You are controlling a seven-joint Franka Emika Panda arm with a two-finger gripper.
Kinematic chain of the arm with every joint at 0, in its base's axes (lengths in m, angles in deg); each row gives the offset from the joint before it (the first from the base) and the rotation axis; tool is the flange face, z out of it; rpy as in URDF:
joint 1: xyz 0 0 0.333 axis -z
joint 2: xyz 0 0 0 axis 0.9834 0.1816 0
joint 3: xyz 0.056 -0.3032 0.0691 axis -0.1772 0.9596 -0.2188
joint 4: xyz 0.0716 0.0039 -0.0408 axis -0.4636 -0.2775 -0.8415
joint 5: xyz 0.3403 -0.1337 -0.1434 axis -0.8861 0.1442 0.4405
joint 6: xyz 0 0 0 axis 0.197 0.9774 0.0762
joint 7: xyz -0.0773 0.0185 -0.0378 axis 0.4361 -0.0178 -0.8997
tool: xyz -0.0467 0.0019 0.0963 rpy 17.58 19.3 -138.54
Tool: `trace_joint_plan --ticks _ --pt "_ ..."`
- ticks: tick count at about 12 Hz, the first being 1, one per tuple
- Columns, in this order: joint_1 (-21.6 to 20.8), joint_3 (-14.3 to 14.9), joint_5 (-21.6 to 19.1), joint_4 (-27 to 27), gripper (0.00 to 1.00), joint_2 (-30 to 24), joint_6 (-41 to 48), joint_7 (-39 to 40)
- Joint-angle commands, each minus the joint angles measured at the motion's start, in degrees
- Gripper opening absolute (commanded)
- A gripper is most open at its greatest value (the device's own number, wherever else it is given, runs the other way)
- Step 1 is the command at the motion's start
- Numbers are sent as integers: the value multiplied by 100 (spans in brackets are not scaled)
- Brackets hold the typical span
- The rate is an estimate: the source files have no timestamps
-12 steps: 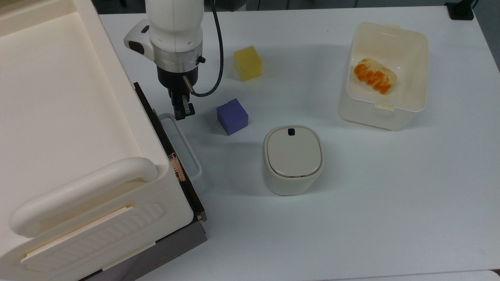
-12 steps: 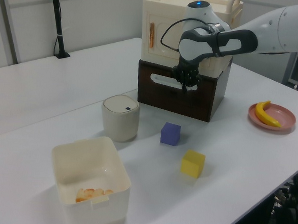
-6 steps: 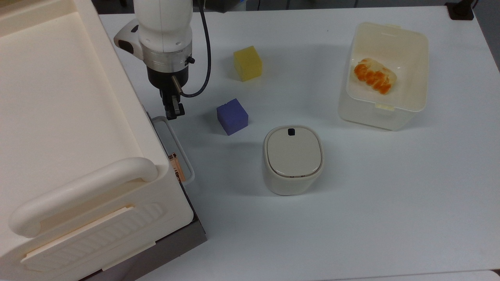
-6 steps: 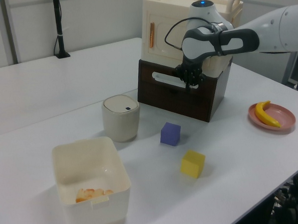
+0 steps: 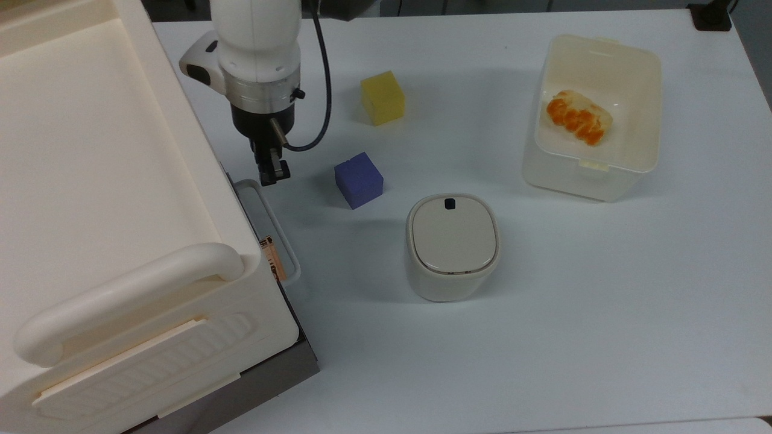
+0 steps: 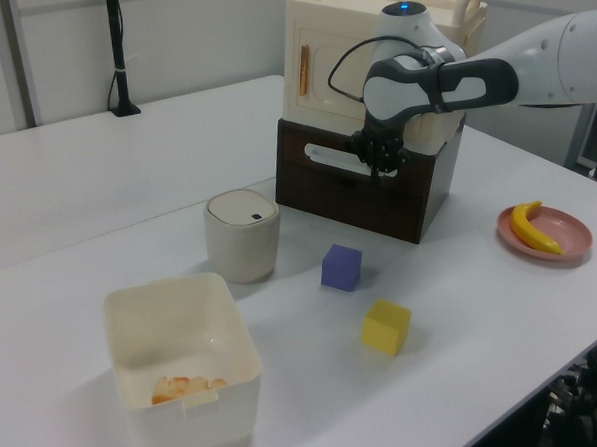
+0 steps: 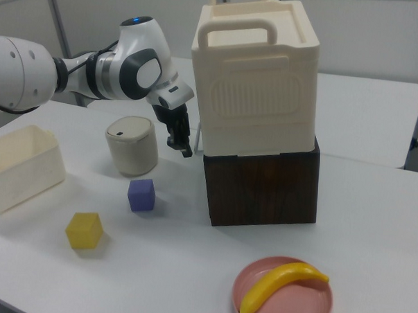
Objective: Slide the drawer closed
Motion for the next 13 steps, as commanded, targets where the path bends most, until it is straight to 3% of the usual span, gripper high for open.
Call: trace_joint_plan --ticks 1,4,6,11,13 --pt "-561 14 80 -62 0 -67 202 89" --pt "-949 -12 97 -45 1 -208 484 307" --pt "-977 -170 89 -44 4 -261 511 1288" --pt "-968 -451 1 -53 2 -357 1037 4784" --pt "-976 -513 -366 -36 5 -628 1483 5770"
